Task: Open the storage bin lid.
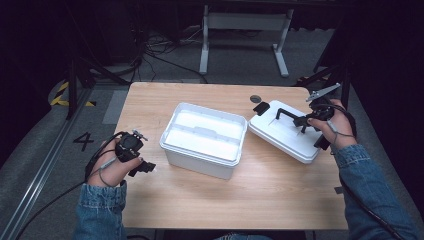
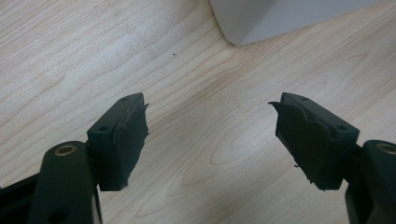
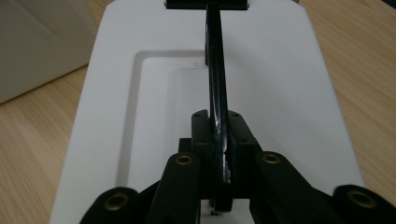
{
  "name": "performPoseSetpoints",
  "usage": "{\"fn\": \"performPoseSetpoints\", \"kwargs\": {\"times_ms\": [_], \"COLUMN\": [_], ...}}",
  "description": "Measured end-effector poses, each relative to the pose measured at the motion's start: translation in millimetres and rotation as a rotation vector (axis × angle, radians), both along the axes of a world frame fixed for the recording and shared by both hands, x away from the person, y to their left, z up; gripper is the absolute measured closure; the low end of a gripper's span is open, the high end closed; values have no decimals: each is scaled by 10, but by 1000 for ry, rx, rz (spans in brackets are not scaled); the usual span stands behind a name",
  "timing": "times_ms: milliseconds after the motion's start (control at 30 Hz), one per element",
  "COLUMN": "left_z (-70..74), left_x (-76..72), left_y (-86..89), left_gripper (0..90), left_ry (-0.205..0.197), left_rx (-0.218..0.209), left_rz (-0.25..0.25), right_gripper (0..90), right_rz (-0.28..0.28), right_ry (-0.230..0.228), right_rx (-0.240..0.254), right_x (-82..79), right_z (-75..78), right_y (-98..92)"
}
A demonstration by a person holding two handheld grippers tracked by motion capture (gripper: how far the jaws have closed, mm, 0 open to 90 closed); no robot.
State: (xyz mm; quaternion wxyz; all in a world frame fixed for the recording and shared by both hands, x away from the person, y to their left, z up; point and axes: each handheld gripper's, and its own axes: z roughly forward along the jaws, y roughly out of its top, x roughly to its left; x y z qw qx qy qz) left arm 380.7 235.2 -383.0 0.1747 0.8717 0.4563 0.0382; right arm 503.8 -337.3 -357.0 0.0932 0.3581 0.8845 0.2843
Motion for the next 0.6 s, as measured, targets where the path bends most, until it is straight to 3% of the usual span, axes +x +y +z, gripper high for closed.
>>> {"fn": "performPoseSetpoints", "kwargs": {"times_ms": [133,600], "left_z": [-4,-8], "left_x": [-1,7], "left_y": [-2,-3], "left_gripper": [258,257], "left_ry": [1,-5], "left_rx": [2,14], "left_rz": [2,-5], "right_gripper": [846,846], "right_rz": [-3,-16], "right_ry": [14,30], "right_rx": [2,14], "right_x": [12,23], "right_z": [-137,-388], "right_y": [-14,-61]}}
